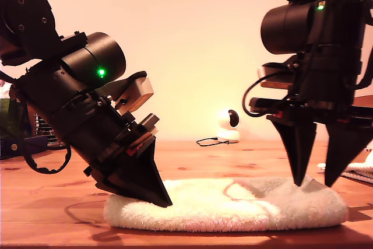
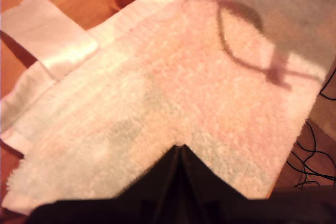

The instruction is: Fold the tea towel in front of you. After folding it, place it to the right side.

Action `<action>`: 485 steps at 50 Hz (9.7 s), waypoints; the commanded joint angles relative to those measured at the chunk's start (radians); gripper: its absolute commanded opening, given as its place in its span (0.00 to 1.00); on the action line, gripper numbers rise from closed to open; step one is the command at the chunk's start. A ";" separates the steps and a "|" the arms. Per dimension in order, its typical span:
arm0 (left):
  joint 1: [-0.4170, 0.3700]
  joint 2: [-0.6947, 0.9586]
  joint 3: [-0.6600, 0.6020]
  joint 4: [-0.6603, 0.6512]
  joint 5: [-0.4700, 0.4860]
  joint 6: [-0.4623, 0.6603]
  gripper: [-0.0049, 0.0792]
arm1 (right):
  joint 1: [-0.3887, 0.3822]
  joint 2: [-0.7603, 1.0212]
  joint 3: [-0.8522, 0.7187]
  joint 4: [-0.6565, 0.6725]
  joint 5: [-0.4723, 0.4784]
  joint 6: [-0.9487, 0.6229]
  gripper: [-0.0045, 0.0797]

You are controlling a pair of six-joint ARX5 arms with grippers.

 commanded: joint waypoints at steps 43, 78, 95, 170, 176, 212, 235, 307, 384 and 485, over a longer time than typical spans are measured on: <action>-0.003 0.039 -0.011 0.002 -0.008 -0.011 0.03 | -0.020 0.166 -0.021 0.066 -0.098 -0.011 0.47; -0.004 0.039 -0.011 0.001 -0.001 -0.019 0.03 | -0.026 0.094 0.051 0.024 -0.140 -0.053 0.04; -0.004 0.039 -0.011 0.030 0.028 -0.048 0.03 | -0.018 0.051 0.185 -0.055 -0.160 -0.040 0.04; 0.045 -0.008 -0.010 0.080 0.062 -0.096 0.03 | 0.256 0.051 0.214 0.207 -0.254 0.233 0.04; 0.055 -0.052 -0.010 0.048 0.068 -0.095 0.03 | 0.256 0.051 0.214 0.209 -0.251 0.236 0.04; 0.180 -0.352 -0.010 -0.407 -0.150 -0.010 0.03 | 0.315 0.106 0.214 0.269 -0.231 0.290 0.04; 0.256 -0.355 -0.063 -0.473 -0.260 0.018 0.03 | 0.340 0.143 0.214 0.340 -0.214 0.317 0.04; 0.432 -0.485 -0.080 -0.474 -0.145 -0.097 0.03 | 0.390 0.304 0.322 0.521 -0.556 0.410 0.40; 0.430 -0.485 -0.080 -0.433 -0.073 -0.125 0.03 | 0.294 0.461 0.323 0.285 -0.291 0.131 0.04; 0.092 0.008 0.007 0.338 -0.033 -0.283 0.03 | -0.088 0.266 0.328 0.041 -0.291 0.005 0.53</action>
